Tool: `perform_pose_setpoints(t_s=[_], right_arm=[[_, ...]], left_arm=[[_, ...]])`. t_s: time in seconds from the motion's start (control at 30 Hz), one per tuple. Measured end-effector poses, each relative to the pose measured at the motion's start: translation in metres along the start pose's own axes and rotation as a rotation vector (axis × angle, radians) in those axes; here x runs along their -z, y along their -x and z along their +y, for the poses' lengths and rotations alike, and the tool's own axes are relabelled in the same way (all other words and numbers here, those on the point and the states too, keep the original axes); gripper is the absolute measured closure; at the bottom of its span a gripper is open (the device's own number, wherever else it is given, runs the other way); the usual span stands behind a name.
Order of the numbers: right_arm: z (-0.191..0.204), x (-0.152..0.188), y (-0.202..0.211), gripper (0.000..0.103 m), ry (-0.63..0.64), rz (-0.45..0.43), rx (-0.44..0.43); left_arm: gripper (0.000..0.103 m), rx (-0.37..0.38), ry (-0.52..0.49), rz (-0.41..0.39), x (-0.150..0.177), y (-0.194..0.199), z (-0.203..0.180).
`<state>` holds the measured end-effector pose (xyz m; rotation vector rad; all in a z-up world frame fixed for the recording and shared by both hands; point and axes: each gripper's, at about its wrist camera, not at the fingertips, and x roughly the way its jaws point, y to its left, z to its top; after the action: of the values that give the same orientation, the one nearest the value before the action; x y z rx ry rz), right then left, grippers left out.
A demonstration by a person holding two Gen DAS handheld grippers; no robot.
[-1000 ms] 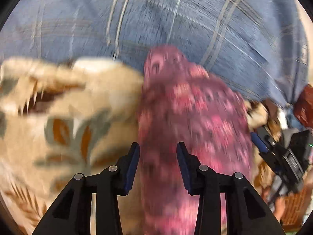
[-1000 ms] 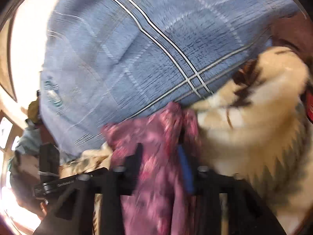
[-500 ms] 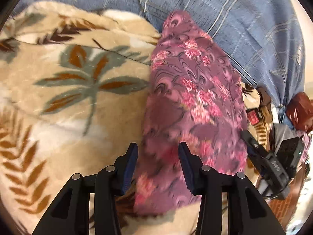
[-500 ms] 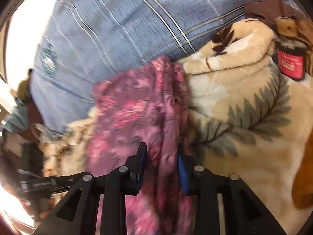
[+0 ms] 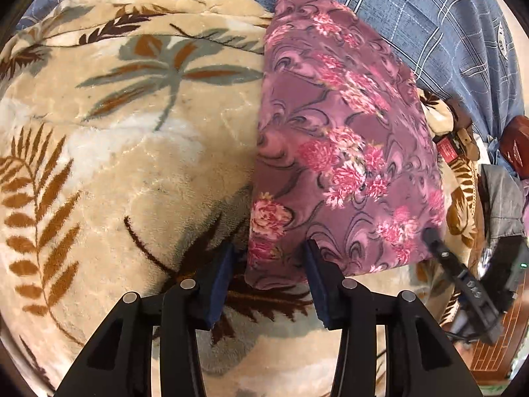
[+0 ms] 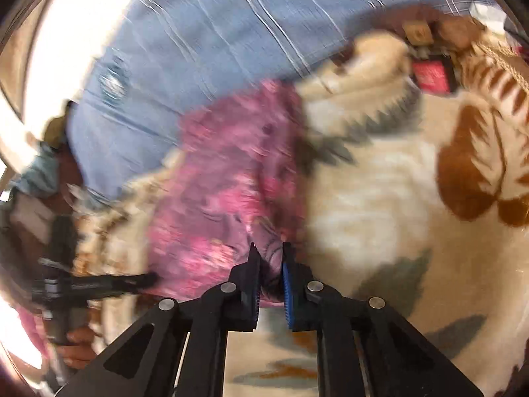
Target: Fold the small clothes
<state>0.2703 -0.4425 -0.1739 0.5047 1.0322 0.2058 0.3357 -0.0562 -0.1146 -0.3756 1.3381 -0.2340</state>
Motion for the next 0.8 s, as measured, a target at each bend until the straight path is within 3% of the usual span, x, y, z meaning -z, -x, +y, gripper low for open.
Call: perform_pose_setpoints(t_s=[0.13,0.2,0.3,0.47,0.67,0.8], right_arm=[[0.003,0.003,0.017,0.081,-0.069,-0.029,-0.019],[0.010,0.008,0.029,0.079,-0.055,-0.050,-0.008],[0.018,0.018,0.040,0.066,-0.036,-0.057,0.003],[0.021,0.023,0.042,0.061,-0.061,-0.041,0.041],[0.022,0.005,0.045,0.044,-0.095,-0.088,0.052],[0.039,-0.012,0.031,0.042,-0.026,-0.074,0.069]], left_arm=[[0.060,-0.038,-0.010,0.004,0.006,0.002,-0.008],[0.060,-0.037,0.002,0.001,0.014,0.008,-0.007],[0.061,-0.041,0.027,0.011,0.025,0.019,-0.005],[0.059,-0.042,0.069,-0.024,0.033,0.051,0.007],[0.054,-0.194,0.035,-0.136,0.030,0.077,0.002],[0.054,-0.261,-0.021,-0.172,0.028,0.075,-0.014]])
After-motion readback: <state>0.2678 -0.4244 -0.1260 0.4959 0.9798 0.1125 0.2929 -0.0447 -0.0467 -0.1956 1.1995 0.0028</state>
